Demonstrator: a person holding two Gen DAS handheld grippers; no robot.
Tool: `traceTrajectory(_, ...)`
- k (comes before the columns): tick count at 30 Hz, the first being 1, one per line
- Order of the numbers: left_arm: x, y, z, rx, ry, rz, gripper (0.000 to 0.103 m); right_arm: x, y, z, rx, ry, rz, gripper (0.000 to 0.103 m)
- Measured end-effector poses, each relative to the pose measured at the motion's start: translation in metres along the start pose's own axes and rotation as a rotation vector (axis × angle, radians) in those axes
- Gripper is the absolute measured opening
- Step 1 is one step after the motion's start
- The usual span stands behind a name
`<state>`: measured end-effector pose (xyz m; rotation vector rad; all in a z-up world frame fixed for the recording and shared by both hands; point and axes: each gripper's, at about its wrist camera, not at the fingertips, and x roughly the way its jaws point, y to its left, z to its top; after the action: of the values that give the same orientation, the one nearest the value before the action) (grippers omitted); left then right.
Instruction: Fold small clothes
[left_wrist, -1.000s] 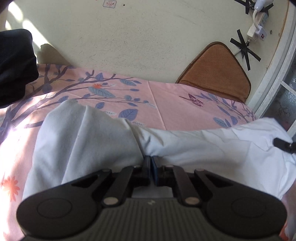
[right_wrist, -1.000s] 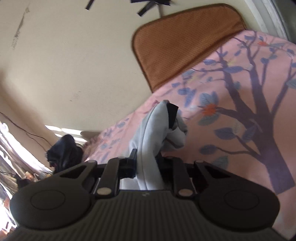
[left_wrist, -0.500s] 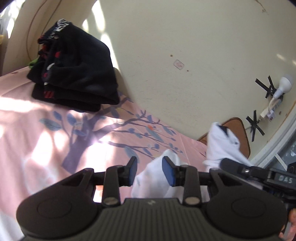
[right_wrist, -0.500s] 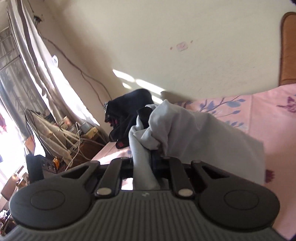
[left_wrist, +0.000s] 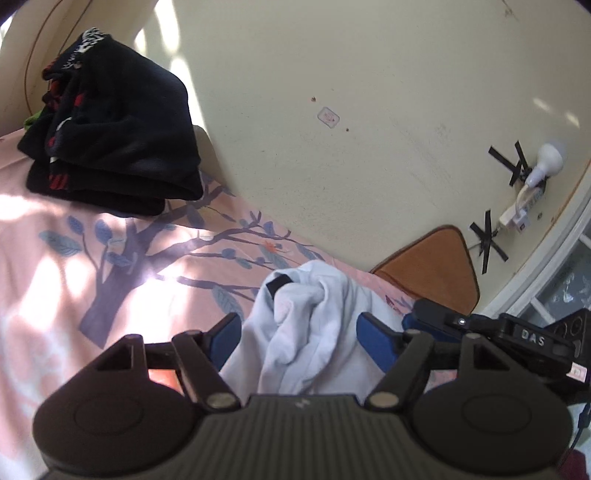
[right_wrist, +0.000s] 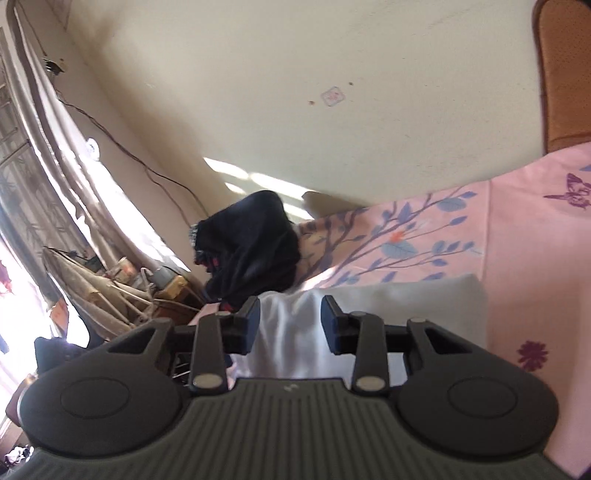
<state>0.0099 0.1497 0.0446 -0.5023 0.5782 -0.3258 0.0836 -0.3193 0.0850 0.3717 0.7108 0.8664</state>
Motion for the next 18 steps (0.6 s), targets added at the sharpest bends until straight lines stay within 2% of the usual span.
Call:
traceTrajectory(3, 0.034, 0.0, -0.006, 0.049, 0.09, 0.114, 0.063, 0.028, -0.026, -0.01, 0.006, 0.098, -0.102, 0.03)
traceTrajectory(4, 0.047, 0.008, -0.009, 0.037, 0.132, 0.15, 0.063, 0.041, -0.034, -0.016, 0.006, 0.128, -0.134, 0.022)
traceTrajectory(5, 0.048, 0.012, -0.012, 0.036, 0.107, 0.139, 0.061, 0.046, -0.042, -0.022, 0.006, 0.119, -0.142, 0.018)
traceTrajectory(6, 0.046, 0.012, -0.012, 0.044, 0.118, 0.141, 0.061, 0.045, -0.045, -0.024, 0.009, 0.107, -0.133, 0.015)
traceTrajectory(8, 0.039, 0.009, -0.01, 0.04, 0.143, 0.141, 0.061, 0.039, -0.047, -0.02, 0.032, 0.121, -0.114, 0.017)
traceTrajectory(9, 0.033, 0.008, -0.009, 0.046, 0.142, 0.136, 0.061, 0.032, -0.047, -0.018, 0.036, 0.123, -0.097, 0.022)
traceTrajectory(10, 0.026, 0.01, -0.008, 0.047, 0.138, 0.131, 0.062, 0.019, -0.048, -0.015, 0.036, 0.103, -0.077, 0.035)
traceTrajectory(11, 0.019, 0.012, -0.007, 0.043, 0.133, 0.119, 0.066, 0.003, -0.05, -0.014, 0.03, 0.06, -0.064, 0.053)
traceTrajectory(13, 0.003, 0.018, -0.004, 0.009, 0.129, 0.058, 0.076, -0.031, -0.057, -0.015, 0.007, -0.022, -0.067, 0.066)
traceTrajectory(15, -0.006, 0.023, -0.004, -0.032, 0.149, -0.014, 0.08, -0.053, -0.07, -0.02, 0.002, -0.031, -0.103, 0.067)
traceTrajectory(18, 0.001, 0.021, -0.009, -0.059, 0.21, -0.074, 0.08, -0.063, -0.092, -0.036, 0.057, 0.051, -0.121, 0.068)
